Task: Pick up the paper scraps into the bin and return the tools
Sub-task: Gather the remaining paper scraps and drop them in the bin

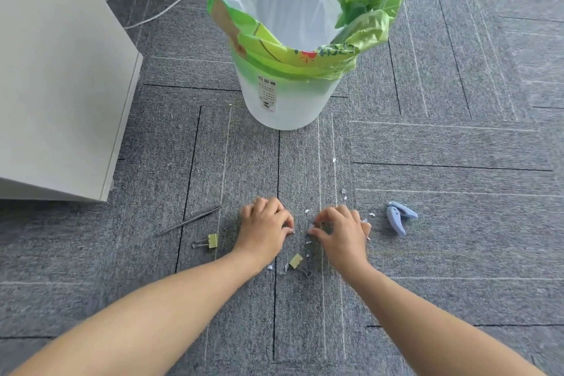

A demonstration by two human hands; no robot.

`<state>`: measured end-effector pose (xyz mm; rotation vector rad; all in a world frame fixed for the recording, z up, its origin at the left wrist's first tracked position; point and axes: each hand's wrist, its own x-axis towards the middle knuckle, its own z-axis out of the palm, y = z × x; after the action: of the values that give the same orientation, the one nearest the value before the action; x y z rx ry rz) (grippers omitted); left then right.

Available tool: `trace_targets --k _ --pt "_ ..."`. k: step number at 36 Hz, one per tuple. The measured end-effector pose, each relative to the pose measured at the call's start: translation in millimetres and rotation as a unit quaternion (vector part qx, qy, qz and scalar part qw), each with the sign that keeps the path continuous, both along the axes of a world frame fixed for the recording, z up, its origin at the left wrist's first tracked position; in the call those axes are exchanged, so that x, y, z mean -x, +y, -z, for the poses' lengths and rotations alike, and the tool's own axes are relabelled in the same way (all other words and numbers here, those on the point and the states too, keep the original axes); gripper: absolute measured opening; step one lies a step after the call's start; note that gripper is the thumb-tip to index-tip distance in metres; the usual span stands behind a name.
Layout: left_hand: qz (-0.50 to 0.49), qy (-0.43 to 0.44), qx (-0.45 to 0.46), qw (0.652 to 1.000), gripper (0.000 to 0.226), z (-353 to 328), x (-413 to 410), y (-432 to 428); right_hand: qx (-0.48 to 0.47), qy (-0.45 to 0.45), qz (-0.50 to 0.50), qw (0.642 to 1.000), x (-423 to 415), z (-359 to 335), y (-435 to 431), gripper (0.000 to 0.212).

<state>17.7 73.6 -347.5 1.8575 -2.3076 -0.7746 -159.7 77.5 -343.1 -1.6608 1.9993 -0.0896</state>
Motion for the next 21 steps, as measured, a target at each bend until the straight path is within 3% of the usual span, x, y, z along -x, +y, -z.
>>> trace_targets --k 6,12,21 --pt "0.011 -0.018 0.004 1.0 0.014 -2 3 1 -0.007 0.018 -0.019 1.0 -1 -4 1 0.014" --pt "0.006 -0.001 0.002 1.0 0.013 -3 0 4 0.02 -0.035 -0.046 0.998 6 -9 9 0.008" --pt "0.008 -0.004 -0.01 1.0 0.011 -3 -10 12 -0.02 -0.005 -0.092 0.996 10 -9 21 0.012"
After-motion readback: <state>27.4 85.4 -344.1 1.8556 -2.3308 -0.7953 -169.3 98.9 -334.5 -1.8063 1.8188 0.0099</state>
